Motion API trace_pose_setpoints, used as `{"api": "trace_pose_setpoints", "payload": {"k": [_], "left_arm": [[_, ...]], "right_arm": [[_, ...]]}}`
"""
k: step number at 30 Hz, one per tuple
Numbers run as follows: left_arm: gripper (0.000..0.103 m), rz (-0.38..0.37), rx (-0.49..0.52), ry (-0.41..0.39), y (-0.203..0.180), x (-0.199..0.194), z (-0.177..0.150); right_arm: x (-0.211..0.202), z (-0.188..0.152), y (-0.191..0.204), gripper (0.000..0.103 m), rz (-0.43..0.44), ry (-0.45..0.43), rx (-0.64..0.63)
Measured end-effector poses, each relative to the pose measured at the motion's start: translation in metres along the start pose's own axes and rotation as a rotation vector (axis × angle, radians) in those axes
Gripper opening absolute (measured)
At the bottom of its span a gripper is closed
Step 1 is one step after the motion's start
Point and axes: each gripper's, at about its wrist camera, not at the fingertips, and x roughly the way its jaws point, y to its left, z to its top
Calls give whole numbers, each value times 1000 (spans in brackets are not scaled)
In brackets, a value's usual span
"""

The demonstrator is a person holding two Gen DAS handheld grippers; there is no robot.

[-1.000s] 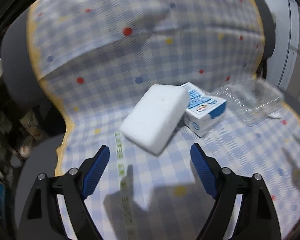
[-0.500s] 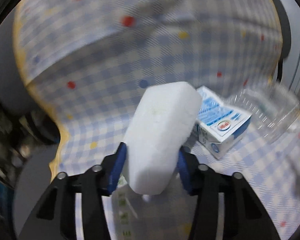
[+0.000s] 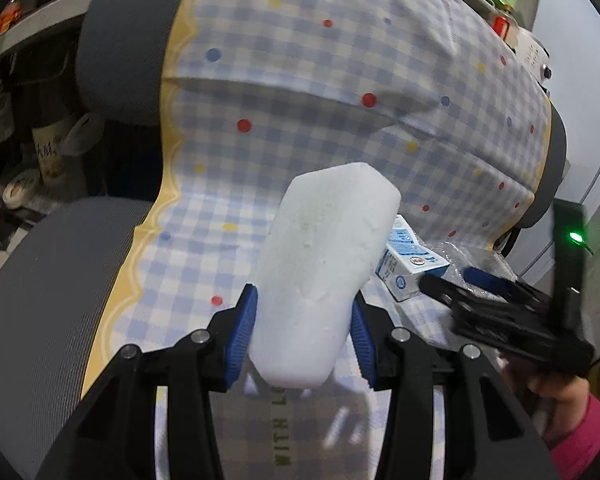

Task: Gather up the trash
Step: 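Grasp the white sponge with the left tool while the right tool grasps the milk carton, then carry the milk carton to the bin and release it while the left tool holds the sponge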

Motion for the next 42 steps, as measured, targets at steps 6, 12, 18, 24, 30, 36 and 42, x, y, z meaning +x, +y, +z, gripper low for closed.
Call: {"api": "trace_pose_setpoints", "payload": {"k": [6, 12, 18, 24, 30, 36, 42], "left_arm": [[43, -3, -8, 2, 3, -6, -6], [43, -18, 31, -16, -15, -26, -13], [43, -130, 122, -54, -71, -54, -32], [43, -228, 251, -60, -139, -75, -53], [43, -321, 362, -34, -202, -81, -79], [43, -404, 481, -35, -256, -86, -120], [43, -575, 557, 6, -312, -88, -168]], "right_arm": [[23, 7, 1, 71, -30, 40, -10], [-55, -12, -10, 70, 28, -90, 21], [-149, -52, -31, 70, 21, -145, 19], [-213, -120, -51, 70, -4, -140, 9], [-258, -187, -81, 70, -81, -162, 45], [-310, -259, -151, 70, -277, -174, 271], [-355, -340, -211, 71, -467, -141, 535]]}}
